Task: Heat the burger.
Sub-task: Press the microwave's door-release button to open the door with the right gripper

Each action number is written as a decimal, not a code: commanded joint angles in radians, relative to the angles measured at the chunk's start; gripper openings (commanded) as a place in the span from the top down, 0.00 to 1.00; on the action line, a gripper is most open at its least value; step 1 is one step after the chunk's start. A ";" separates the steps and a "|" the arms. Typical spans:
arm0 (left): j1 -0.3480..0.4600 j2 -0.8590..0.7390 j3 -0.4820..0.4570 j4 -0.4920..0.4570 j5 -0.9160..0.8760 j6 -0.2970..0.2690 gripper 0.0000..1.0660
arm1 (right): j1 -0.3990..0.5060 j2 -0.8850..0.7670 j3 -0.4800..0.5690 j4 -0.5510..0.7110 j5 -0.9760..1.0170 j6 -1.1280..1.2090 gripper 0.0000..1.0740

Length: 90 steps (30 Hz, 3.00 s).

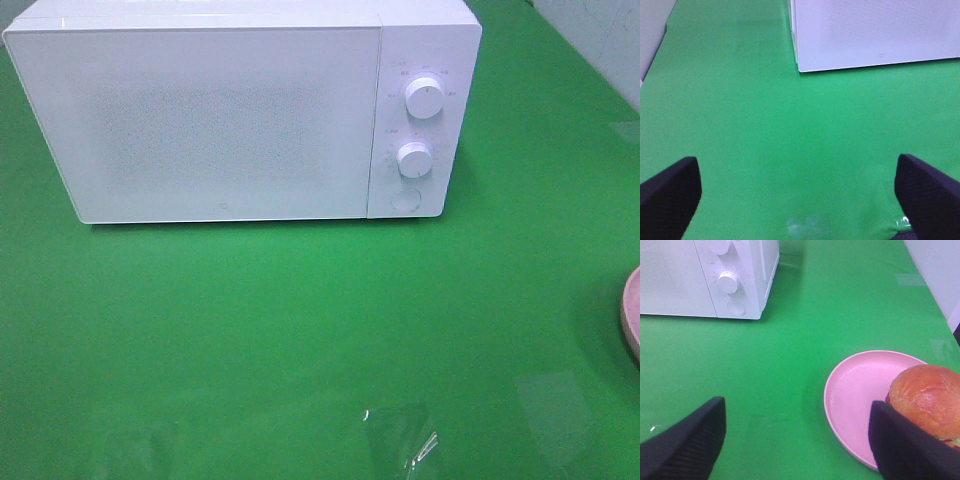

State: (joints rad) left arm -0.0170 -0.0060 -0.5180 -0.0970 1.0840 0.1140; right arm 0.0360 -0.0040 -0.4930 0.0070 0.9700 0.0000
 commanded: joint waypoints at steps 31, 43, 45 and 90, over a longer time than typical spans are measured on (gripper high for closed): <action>0.000 -0.017 0.002 -0.005 -0.013 -0.005 0.08 | -0.002 0.217 -0.043 0.003 -0.207 0.000 0.30; 0.000 -0.017 0.002 -0.005 -0.013 -0.005 0.08 | -0.002 0.399 -0.039 0.002 -0.415 0.000 0.30; 0.000 -0.017 0.002 -0.005 -0.013 -0.005 0.08 | -0.002 0.462 -0.039 0.006 -0.486 0.000 0.30; 0.000 -0.017 0.002 -0.005 -0.013 -0.005 0.08 | 0.165 1.221 0.228 0.269 -1.819 -0.242 0.30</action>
State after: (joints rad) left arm -0.0170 -0.0060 -0.5180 -0.0970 1.0820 0.1140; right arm 0.1370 1.1840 -0.2660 0.2030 -0.7830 -0.1580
